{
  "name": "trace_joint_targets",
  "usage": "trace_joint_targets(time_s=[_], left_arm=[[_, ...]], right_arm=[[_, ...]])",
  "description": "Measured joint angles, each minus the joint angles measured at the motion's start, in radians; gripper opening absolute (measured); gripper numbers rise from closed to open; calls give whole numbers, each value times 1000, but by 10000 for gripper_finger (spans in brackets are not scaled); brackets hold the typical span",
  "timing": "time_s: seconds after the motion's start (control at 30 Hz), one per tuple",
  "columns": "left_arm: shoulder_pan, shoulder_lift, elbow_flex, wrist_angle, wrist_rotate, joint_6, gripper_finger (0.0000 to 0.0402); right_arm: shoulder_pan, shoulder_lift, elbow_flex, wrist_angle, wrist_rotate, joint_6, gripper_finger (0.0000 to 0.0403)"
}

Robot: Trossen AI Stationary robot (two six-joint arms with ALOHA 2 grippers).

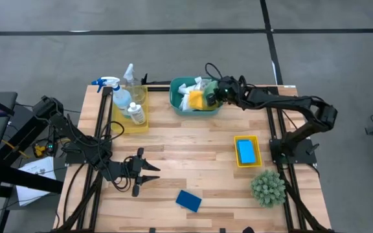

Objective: Pick & Place Kitchen Items
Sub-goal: Put the green cleaning cloth into the green bin

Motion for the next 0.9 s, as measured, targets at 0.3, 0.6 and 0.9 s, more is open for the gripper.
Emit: trace_joint_targets(time_s=[0.3,0.6,0.9], left_arm=[[0,0,0,8,0,0,122],[0,0,0,2,0,0,122],[0,0,0,-11,0,0,122]], right_arm=[[-12,204,56,31,-28,-2,0],[-20,324,185,7,-34,-24,0],[-11,311,196,-29,-29,-24,0]])
